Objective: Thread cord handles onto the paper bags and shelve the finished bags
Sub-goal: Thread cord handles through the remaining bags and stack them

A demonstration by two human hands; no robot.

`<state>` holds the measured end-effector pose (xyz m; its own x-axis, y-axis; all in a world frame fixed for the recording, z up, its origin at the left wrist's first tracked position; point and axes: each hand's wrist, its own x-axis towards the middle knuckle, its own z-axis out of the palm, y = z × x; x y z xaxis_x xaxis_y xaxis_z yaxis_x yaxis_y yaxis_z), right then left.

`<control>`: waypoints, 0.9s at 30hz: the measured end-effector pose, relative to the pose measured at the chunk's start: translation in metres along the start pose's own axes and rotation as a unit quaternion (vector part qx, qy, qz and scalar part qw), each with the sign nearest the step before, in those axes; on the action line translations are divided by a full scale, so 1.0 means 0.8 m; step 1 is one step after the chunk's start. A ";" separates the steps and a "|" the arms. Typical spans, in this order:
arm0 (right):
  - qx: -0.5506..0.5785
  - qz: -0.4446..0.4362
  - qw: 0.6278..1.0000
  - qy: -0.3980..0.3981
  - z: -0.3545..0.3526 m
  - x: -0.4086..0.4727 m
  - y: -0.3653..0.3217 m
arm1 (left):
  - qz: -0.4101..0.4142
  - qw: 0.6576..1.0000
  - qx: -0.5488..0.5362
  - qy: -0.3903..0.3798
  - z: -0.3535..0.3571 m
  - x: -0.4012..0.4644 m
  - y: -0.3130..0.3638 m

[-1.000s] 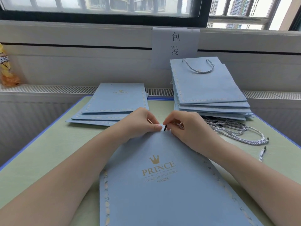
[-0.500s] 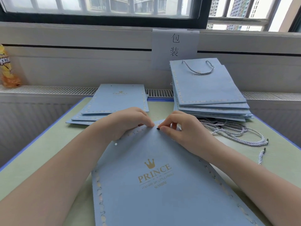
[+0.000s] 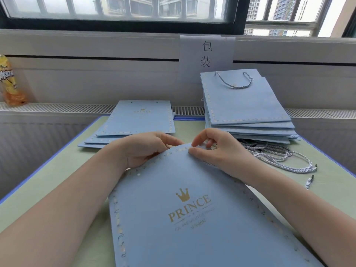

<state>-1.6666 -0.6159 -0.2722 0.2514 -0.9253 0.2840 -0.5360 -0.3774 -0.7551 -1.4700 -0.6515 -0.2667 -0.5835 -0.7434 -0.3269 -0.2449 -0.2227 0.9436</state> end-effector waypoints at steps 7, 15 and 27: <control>-0.013 -0.036 0.999 -0.016 0.002 -0.001 -0.002 | -0.001 0.997 0.010 -0.074 -0.010 0.005 -0.014; 0.056 -0.030 0.997 -0.035 -0.002 -0.003 -0.006 | 0.004 0.995 0.036 -0.090 -0.007 0.008 -0.017; -0.035 -0.032 0.988 -0.146 -0.020 -0.007 -0.009 | -0.062 0.989 0.131 -0.001 0.007 -0.005 -0.001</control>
<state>-1.6769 -0.6088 -0.2587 0.5037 -0.8526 0.1392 -0.5628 -0.4462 -0.6958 -1.4718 -0.6448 -0.2662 -0.5378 -0.7199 -0.4387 -0.5069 -0.1397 0.8506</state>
